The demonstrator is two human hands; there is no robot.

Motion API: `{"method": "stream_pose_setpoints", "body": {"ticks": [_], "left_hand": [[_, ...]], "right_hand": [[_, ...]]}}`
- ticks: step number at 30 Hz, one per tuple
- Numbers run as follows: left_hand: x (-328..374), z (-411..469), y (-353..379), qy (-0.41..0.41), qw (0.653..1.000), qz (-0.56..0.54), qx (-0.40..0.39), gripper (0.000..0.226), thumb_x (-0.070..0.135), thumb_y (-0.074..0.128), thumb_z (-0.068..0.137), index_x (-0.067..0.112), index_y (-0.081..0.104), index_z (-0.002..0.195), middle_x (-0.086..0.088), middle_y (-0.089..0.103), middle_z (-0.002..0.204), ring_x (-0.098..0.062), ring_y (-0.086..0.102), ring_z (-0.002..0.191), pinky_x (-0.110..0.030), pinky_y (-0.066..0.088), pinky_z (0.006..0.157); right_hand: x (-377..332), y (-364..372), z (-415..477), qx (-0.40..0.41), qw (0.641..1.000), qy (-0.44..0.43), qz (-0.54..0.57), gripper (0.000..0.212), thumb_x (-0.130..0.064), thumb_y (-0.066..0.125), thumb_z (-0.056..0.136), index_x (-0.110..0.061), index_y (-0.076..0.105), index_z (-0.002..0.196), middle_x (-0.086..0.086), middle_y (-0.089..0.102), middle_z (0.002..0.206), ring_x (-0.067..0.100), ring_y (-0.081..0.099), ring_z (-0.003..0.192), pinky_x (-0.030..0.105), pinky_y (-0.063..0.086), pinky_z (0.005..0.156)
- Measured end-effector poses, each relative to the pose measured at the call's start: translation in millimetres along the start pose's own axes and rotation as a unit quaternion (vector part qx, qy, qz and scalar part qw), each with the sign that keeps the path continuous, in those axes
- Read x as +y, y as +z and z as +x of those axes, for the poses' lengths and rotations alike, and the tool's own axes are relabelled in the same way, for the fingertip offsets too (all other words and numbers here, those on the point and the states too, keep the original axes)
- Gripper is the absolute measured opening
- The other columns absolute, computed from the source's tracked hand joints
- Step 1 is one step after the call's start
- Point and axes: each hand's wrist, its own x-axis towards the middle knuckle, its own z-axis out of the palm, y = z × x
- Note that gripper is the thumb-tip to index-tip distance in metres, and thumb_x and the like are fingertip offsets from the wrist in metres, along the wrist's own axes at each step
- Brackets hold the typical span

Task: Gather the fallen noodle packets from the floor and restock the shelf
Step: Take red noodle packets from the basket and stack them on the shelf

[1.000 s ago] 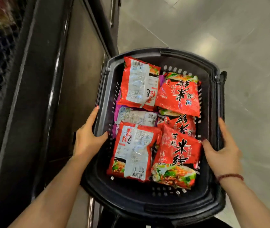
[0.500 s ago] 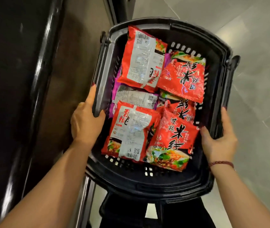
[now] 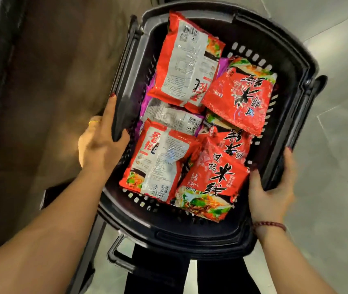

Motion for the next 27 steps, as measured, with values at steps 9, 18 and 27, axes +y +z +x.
{"method": "stream_pose_setpoints", "body": {"ticks": [9, 18, 27], "left_hand": [[14, -44, 16, 0.114, 0.981, -0.158, 0.02, 0.062, 0.024, 0.062, 0.085, 0.008, 0.045, 0.142, -0.014, 0.039, 0.145, -0.025, 0.04, 0.132, -0.035, 0.035, 0.11], [11, -92, 51, -0.06, 0.953, -0.254, -0.152, 0.108, 0.043, 0.087, 0.065, 0.056, 0.018, 0.147, -0.003, 0.034, 0.146, -0.024, 0.039, 0.131, -0.046, 0.042, 0.105], [22, -91, 43, -0.033, 0.979, -0.185, -0.077, 0.098, 0.037, 0.086, 0.067, 0.054, 0.028, 0.144, -0.007, 0.053, 0.111, -0.028, 0.053, 0.108, -0.047, 0.049, 0.092]], "right_hand": [[-36, -21, -29, -0.088, 0.987, -0.073, -0.111, 0.067, -0.006, 0.074, 0.078, -0.002, 0.044, 0.137, 0.019, 0.041, 0.135, 0.01, 0.034, 0.127, 0.006, 0.019, 0.109], [-33, 17, -82, -0.255, 0.961, 0.073, -0.083, 0.106, -0.017, 0.084, 0.072, -0.053, 0.012, 0.142, -0.006, -0.017, 0.157, 0.0, 0.012, 0.139, 0.016, 0.02, 0.112], [-24, 19, -58, -0.296, 0.945, 0.119, -0.071, 0.11, -0.021, 0.088, 0.065, -0.059, 0.019, 0.141, 0.001, 0.051, 0.124, 0.018, 0.058, 0.103, 0.031, 0.046, 0.099]]}}
